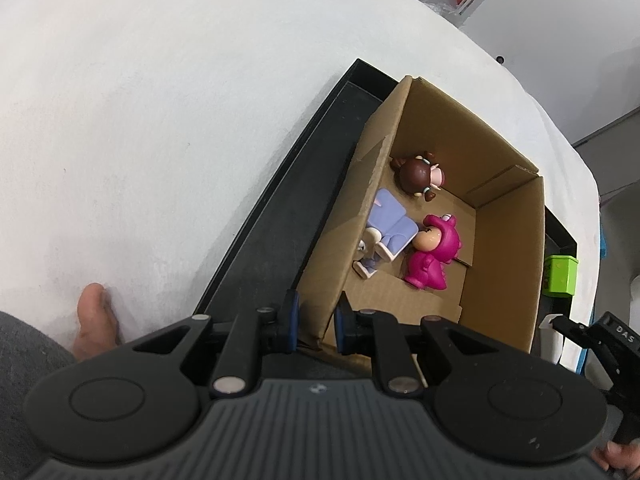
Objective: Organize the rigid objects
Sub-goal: 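Carry the white charger over the box and release it, then move the right gripper to the red figure holding a beer mug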
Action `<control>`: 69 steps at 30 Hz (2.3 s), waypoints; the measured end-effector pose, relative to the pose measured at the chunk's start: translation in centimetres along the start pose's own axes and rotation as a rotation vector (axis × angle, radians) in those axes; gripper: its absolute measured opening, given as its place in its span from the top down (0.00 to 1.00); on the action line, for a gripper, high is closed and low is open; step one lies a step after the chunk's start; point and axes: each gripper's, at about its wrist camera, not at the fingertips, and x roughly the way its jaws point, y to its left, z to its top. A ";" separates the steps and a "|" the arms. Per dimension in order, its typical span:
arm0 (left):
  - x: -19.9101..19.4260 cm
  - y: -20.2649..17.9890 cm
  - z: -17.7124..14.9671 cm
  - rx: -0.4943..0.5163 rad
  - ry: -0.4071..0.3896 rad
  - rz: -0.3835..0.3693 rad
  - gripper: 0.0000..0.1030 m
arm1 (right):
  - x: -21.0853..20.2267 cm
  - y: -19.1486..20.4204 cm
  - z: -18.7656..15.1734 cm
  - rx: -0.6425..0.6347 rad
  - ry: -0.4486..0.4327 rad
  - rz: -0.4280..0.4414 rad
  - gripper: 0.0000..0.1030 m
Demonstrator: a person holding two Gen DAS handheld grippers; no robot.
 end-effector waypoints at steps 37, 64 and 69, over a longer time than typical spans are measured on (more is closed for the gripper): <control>0.0 2.8 0.2 0.015 0.009 -0.134 0.83 | -3.4 13.7 -1.3 -0.207 -0.092 0.121 0.38; 0.1 2.6 0.6 0.033 0.008 -0.141 0.82 | -4.0 15.3 -0.6 -0.185 -0.181 0.172 0.21; -0.1 2.7 0.6 0.023 0.008 -0.132 0.82 | -3.9 13.4 -0.5 -0.159 -0.176 0.145 0.15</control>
